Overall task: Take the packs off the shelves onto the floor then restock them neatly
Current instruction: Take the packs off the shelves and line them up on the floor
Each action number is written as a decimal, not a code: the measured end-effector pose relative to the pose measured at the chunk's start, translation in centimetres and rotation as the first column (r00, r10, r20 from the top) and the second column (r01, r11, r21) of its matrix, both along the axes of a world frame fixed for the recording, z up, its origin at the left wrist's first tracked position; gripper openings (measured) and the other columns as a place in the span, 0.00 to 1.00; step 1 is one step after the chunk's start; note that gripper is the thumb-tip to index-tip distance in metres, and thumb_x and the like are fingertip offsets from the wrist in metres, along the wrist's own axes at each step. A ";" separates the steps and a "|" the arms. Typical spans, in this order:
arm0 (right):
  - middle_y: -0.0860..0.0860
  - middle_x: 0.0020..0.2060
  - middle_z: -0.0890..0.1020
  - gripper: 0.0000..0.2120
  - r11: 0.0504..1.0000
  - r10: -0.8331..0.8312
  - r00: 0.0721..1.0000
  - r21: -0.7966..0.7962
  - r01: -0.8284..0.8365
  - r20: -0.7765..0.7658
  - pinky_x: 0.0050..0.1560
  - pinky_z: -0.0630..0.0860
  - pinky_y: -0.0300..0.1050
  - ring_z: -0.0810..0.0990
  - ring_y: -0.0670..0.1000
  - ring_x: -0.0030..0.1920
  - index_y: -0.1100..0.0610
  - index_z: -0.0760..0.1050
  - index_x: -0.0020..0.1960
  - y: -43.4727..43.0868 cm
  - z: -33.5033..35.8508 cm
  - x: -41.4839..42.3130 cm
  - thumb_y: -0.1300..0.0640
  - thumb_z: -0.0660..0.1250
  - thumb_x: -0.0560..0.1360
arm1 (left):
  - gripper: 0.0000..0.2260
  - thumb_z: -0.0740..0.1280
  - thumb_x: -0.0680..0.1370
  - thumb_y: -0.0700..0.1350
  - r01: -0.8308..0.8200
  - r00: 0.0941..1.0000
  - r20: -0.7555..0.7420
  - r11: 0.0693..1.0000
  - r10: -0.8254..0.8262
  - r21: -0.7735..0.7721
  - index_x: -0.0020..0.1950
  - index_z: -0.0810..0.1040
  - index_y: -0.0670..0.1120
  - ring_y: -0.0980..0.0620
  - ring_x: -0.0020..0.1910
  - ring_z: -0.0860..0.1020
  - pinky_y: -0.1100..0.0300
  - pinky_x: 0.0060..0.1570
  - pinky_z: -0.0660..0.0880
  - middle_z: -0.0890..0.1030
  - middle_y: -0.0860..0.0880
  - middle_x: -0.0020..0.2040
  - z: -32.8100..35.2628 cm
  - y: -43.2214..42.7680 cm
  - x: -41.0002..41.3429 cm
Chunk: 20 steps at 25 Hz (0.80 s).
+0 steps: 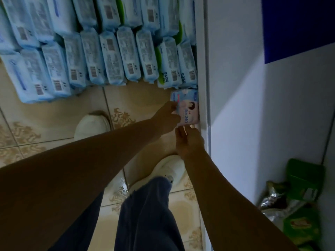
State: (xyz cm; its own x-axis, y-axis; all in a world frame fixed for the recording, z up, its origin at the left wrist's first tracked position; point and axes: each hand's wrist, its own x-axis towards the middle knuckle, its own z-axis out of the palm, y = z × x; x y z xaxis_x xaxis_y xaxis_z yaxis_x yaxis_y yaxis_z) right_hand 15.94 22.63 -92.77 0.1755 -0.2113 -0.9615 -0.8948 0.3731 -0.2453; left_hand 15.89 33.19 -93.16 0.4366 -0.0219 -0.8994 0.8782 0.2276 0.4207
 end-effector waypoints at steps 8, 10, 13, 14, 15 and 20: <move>0.54 0.60 0.77 0.16 0.624 0.744 0.666 -0.296 -0.723 -0.061 0.50 0.74 0.45 0.77 0.53 0.54 0.53 0.69 0.62 2.3 14.3 2.3 0.53 0.67 0.77 | 0.27 0.61 0.78 0.32 0.361 0.927 0.036 0.916 -0.373 0.176 0.76 0.59 0.43 0.45 0.72 0.66 0.55 0.66 0.67 0.67 0.44 0.73 13.8 3.8 -1.0; 0.54 0.66 0.74 0.29 0.423 0.882 0.470 -0.373 -0.826 -0.041 0.53 0.72 0.43 0.76 0.55 0.62 0.55 0.63 0.71 3.3 20.0 3.3 0.49 0.69 0.75 | 0.28 0.60 0.79 0.36 0.463 0.857 0.051 0.809 -0.513 0.362 0.77 0.56 0.45 0.46 0.71 0.66 0.56 0.64 0.67 0.65 0.45 0.74 19.5 6.1 -0.4; 0.53 0.71 0.69 0.39 0.094 0.984 0.158 -0.518 -0.850 -0.080 0.64 0.69 0.51 0.70 0.56 0.69 0.54 0.58 0.75 4.5 28.5 4.4 0.43 0.71 0.72 | 0.30 0.60 0.80 0.40 0.547 0.689 0.003 0.523 -0.725 0.654 0.79 0.50 0.46 0.47 0.77 0.54 0.55 0.73 0.54 0.55 0.46 0.78 28.6 9.4 0.0; 0.53 0.73 0.66 0.42 -0.036 0.992 0.039 -0.568 -0.822 -0.119 0.68 0.66 0.54 0.67 0.56 0.71 0.53 0.55 0.76 4.9 31.8 4.7 0.40 0.70 0.71 | 0.31 0.60 0.80 0.41 0.560 0.605 -0.044 0.386 -0.795 0.733 0.79 0.47 0.46 0.48 0.78 0.48 0.53 0.75 0.48 0.51 0.46 0.79 31.9 10.5 0.1; 0.53 0.76 0.61 0.45 -0.157 0.984 -0.071 -0.598 -0.786 -0.164 0.70 0.63 0.55 0.63 0.56 0.74 0.52 0.52 0.77 5.3 35.0 4.9 0.37 0.69 0.70 | 0.32 0.60 0.80 0.43 0.561 0.521 -0.090 0.261 -0.849 0.785 0.79 0.45 0.46 0.48 0.78 0.44 0.51 0.76 0.44 0.46 0.47 0.80 35.0 11.5 0.2; 0.55 0.78 0.51 0.47 -0.393 0.917 -0.304 -0.728 -0.562 -0.260 0.75 0.54 0.56 0.53 0.56 0.77 0.51 0.44 0.78 6.7 50.5 2.7 0.33 0.63 0.72 | 0.32 0.56 0.81 0.50 0.368 0.301 -0.177 -0.057 -0.937 0.928 0.79 0.40 0.47 0.48 0.77 0.37 0.47 0.73 0.36 0.38 0.48 0.79 50.4 13.0 0.0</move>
